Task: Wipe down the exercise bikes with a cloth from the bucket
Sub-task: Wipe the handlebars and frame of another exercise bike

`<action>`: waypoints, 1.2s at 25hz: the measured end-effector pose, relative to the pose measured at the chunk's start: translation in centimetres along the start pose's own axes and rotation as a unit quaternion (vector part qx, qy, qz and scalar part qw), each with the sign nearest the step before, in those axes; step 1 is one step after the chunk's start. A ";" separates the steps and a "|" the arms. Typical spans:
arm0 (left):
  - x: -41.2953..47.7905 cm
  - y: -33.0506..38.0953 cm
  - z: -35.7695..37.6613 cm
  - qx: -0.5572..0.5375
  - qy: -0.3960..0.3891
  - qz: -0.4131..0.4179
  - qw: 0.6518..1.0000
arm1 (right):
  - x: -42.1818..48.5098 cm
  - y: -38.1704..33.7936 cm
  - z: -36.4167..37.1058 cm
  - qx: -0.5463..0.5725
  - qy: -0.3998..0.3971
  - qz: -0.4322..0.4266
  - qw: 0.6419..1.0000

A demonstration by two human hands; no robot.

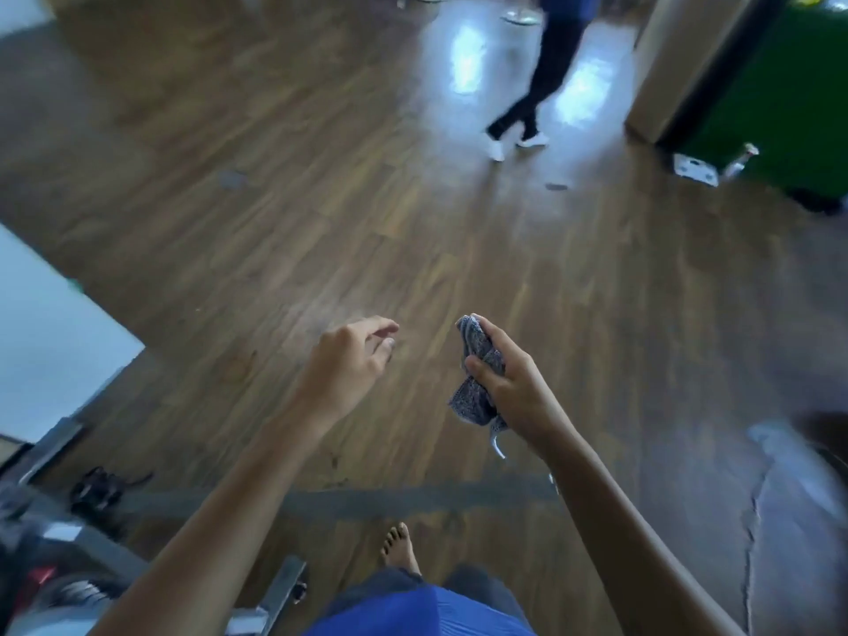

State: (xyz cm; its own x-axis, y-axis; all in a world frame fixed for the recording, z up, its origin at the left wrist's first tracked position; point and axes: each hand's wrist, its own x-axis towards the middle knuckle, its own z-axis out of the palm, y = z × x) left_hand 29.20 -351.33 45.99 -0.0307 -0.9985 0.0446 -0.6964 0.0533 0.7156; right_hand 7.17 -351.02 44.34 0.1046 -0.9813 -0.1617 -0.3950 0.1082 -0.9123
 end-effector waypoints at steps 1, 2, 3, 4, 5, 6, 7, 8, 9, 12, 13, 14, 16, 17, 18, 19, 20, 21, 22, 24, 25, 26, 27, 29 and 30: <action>1.0 -1.1 -1.5 -0.004 0.028 -0.024 0.999 | 2.6 -1.2 1.4 -0.005 -0.031 -0.010 0.999; 1.8 -2.6 -3.3 -0.005 0.061 -0.051 0.997 | 5.3 -2.5 3.4 -0.013 -0.069 -0.024 0.997; 2.4 -3.9 -4.9 -0.001 0.088 -0.073 0.993 | 7.7 -3.8 5.3 -0.020 -0.105 -0.037 0.994; 2.7 -5.3 -6.4 0.007 0.113 -0.095 0.989 | 9.9 -5.0 7.3 -0.028 -0.142 -0.052 0.988; 2.8 -6.8 -7.9 0.012 0.140 -0.121 0.983 | 12.1 -6.3 9.6 -0.034 -0.184 -0.065 0.980; 2.7 -8.2 -9.1 0.016 0.164 -0.148 0.975 | 13.9 -7.6 11.8 -0.040 -0.224 -0.077 0.971; 2.5 -9.8 -10.5 0.021 0.195 -0.181 0.964 | 15.7 -8.9 14.5 -0.045 -0.270 -0.091 0.957; 2.3 -11.2 -11.6 0.027 0.225 -0.211 0.951 | 17.3 -10.1 17.0 -0.050 -0.312 -0.107 0.943; 2.1 -12.5 -12.7 0.032 0.252 -0.240 0.937 | 18.7 -11.0 19.5 -0.053 -0.351 -0.125 0.926; 1.3 -15.4 -15.4 0.027 0.328 -0.326 0.886 | 22.1 -14.3 27.0 -0.064 -0.469 -0.190 0.860; 1.0 -15.9 -16.2 0.023 0.360 -0.355 0.862 | 23.0 -15.5 29.5 -0.068 -0.505 -0.212 0.834; 0.7 -16.2 -17.0 0.019 0.395 -0.386 0.834 | 23.6 -16.5 31.8 -0.073 -0.537 -0.227 0.809; -0.2 -16.1 -18.2 0.016 0.452 -0.446 0.772 | 23.7 -18.9 35.9 -0.077 -0.609 -0.258 0.746; -0.9 -15.6 -18.4 0.014 0.482 -0.474 0.737 | 23.2 -19.8 37.7 -0.082 -0.651 -0.276 0.703; -1.5 -15.2 -18.5 0.012 0.507 -0.494 0.706 | 22.5 -20.8 39.2 -0.089 -0.683 -0.296 0.662; -2.3 -14.7 -18.6 0.007 0.533 -0.511 0.674 | 21.6 -21.6 40.7 -0.095 -0.713 -0.305 0.624; -3.0 -14.2 -18.6 0.006 0.561 -0.527 0.639 | 20.5 -22.5 42.0 -0.104 -0.741 -0.308 0.588; -3.7 -13.7 -18.4 0.012 0.583 -0.544 0.603 | 19.2 -23.0 42.9 -0.106 -0.768 -0.307 0.552; -4.7 -13.0 -18.1 0.021 0.606 -0.563 0.561 | 17.4 -23.4 43.7 -0.107 -0.794 -0.308 0.513; -6.4 -11.8 -17.1 0.038 0.639 -0.593 0.489 | 14.3 -23.4 44.7 -0.105 -0.831 -0.313 0.448; -7.3 -11.0 -16.5 0.049 0.651 -0.605 0.456 | 12.7 -23.1 45.0 -0.102 -0.850 -0.310 0.414; -8.0 -10.3 -15.8 0.064 0.662 -0.613 0.427 | 11.2 -22.9 45.0 -0.101 -0.863 -0.311 0.384; -8.7 -9.5 -15.0 0.084 0.675 -0.620 0.390 | 9.8 -22.4 44.9 -0.103 -0.875 -0.315 0.354; -9.4 -8.0 -13.4 0.133 0.709 -0.622 0.305 | 8.2 -21.0 44.6 -0.100 -0.886 -0.329 0.311; -9.4 -7.5 -12.8 0.161 0.723 -0.619 0.262 | 7.9 -20.4 44.2 -0.095 -0.889 -0.328 0.304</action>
State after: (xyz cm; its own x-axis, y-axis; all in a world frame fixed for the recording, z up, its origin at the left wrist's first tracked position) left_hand 43.88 -342.23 49.12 0.5023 0.8104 0.3015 0.4378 -0.5390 0.7196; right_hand 56.44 -353.95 45.06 0.4791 0.8750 -0.0694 0.2155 -0.1939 -0.9571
